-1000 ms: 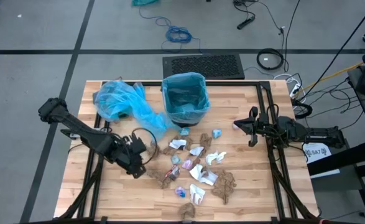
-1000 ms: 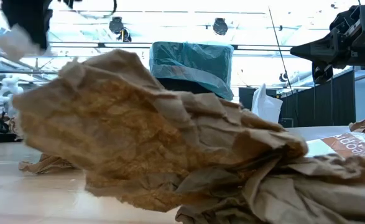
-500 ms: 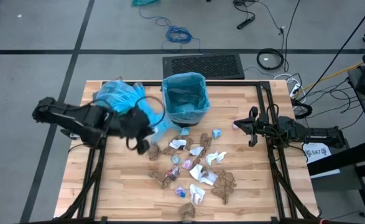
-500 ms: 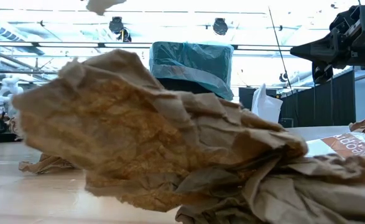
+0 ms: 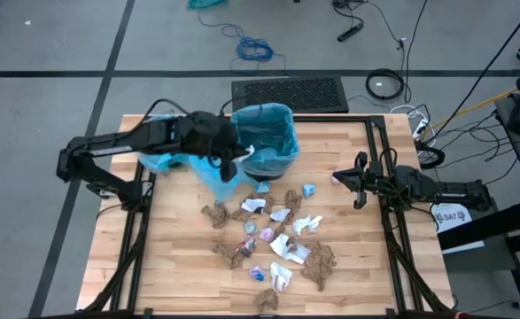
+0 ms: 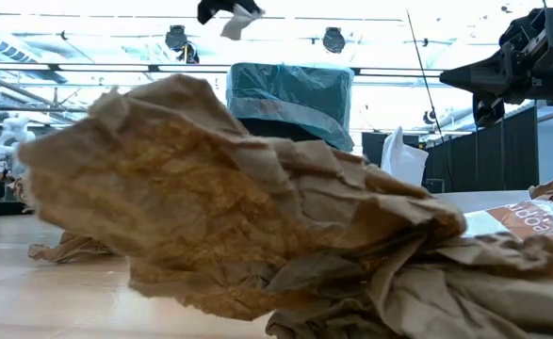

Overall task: Place trash/remove bag and relplace
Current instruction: Put the white napkin into the trash bin

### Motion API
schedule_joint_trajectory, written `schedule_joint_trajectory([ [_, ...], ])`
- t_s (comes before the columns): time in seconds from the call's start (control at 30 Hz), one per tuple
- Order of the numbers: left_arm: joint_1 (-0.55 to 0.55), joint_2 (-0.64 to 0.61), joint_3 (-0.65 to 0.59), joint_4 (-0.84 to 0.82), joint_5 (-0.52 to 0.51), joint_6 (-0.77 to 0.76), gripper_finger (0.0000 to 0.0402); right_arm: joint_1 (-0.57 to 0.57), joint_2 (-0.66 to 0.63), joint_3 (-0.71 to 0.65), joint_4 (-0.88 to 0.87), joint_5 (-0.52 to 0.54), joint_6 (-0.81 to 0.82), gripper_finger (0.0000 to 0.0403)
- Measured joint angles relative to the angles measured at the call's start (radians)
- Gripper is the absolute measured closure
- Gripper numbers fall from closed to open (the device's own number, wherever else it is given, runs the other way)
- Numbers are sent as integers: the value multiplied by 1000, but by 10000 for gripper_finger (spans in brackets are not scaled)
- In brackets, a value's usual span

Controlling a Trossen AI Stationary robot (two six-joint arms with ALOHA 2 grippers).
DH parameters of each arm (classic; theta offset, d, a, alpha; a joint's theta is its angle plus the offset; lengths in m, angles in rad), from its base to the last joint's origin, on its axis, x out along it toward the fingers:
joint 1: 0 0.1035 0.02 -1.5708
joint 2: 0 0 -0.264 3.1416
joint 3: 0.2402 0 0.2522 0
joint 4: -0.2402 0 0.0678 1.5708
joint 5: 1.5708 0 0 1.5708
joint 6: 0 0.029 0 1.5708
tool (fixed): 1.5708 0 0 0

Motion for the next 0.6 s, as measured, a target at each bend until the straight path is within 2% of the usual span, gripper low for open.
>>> schedule_joint_trajectory([
  [0.23,87,79,5,80,3,5,330,0,0,0,0,0,0,403],
  [0.4,128,117,5,112,3,75,325,0,0,0,0,0,0,403],
  [0.6,148,132,5,163,3,77,323,0,0,0,0,0,0,403],
])
